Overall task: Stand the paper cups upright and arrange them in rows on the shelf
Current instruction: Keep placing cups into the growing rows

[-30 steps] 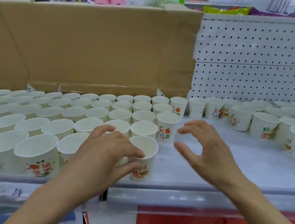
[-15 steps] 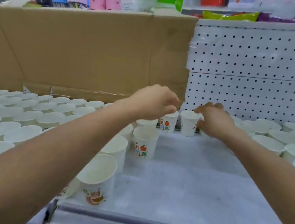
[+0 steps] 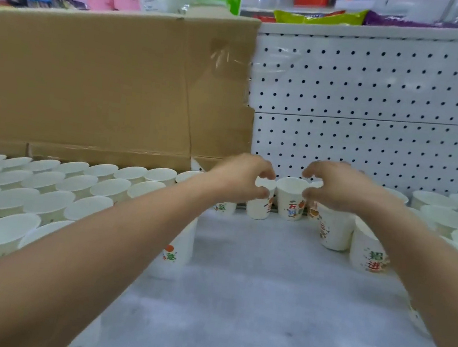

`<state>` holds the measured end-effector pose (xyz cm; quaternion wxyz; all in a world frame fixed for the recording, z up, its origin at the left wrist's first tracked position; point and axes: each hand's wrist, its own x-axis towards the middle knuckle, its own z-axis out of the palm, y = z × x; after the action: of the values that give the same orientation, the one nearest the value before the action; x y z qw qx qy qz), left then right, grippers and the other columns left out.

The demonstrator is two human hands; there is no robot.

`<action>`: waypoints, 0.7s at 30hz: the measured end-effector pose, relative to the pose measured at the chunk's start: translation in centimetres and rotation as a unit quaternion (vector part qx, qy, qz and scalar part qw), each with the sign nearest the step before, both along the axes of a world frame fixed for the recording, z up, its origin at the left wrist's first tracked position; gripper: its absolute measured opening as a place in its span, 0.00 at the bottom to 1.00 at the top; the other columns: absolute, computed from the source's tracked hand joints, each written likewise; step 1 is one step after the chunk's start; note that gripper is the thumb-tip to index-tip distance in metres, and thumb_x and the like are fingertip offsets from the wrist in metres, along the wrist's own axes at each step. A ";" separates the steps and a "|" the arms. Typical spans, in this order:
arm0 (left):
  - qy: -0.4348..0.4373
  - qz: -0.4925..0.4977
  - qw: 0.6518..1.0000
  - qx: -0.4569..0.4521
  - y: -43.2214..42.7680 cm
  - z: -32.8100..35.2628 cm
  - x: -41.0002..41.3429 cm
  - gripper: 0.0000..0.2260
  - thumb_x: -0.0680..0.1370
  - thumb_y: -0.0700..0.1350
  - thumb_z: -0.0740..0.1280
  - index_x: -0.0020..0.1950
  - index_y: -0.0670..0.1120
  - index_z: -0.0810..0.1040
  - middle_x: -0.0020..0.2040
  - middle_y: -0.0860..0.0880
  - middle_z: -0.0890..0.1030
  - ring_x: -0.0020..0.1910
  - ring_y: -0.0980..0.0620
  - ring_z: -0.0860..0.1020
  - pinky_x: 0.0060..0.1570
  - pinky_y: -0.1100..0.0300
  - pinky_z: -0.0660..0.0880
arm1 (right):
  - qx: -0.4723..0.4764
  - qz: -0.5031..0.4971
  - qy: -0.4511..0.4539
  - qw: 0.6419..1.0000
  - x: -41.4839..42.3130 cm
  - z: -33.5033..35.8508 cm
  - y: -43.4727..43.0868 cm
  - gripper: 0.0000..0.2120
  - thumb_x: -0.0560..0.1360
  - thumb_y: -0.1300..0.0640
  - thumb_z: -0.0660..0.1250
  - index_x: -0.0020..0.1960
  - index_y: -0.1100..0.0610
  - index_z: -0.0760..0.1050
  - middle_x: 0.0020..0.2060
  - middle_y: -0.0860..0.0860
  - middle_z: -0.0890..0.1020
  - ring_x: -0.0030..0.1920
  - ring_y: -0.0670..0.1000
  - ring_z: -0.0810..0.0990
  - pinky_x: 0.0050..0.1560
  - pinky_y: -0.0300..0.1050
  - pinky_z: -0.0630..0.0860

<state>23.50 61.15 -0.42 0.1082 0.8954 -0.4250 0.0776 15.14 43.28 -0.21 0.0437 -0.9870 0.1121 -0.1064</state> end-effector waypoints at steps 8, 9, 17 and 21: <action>0.112 -0.114 0.986 -0.047 -7.5 -1.9 -4.3 0.20 0.71 0.48 0.75 0.62 0.51 0.77 0.55 0.54 0.75 0.53 0.54 0.74 0.51 0.59 0.72 | 0.000 -0.060 0.134 0.989 -6.5 2.8 -3.7 0.23 0.67 0.45 0.76 0.58 0.51 0.75 0.55 0.47 0.77 0.53 0.50 0.76 0.56 0.47 0.73; 0.079 -0.108 0.991 -0.033 -8.1 -2.2 -4.3 0.16 0.72 0.48 0.73 0.59 0.51 0.78 0.51 0.55 0.74 0.52 0.53 0.74 0.49 0.58 0.71 | -0.008 -0.059 0.145 0.988 -6.8 2.5 -3.8 0.21 0.67 0.46 0.76 0.55 0.53 0.77 0.52 0.48 0.78 0.52 0.50 0.77 0.54 0.46 0.74; 0.048 -0.074 0.996 -0.021 -4.3 -0.3 -6.1 0.04 0.74 0.46 0.71 0.47 0.51 0.84 0.38 0.59 0.80 0.42 0.58 0.79 0.47 0.56 0.79 | -0.038 0.030 0.108 0.993 -8.2 0.1 -2.6 0.06 0.72 0.54 0.71 0.37 0.51 0.77 0.38 0.46 0.80 0.38 0.44 0.76 0.39 0.44 0.74; 0.105 -0.089 0.990 -0.027 2.9 1.0 -9.1 0.02 0.73 0.45 0.73 0.45 0.49 0.85 0.38 0.60 0.82 0.38 0.63 0.79 0.41 0.68 0.76 | 0.018 0.117 0.054 0.991 -10.4 0.0 1.5 0.06 0.71 0.52 0.71 0.36 0.53 0.79 0.33 0.46 0.80 0.37 0.48 0.78 0.38 0.46 0.75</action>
<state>14.36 64.07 0.56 0.1826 0.8540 -0.4870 -0.0149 4.71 44.81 -0.22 0.0678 -0.9967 -0.0001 -0.0450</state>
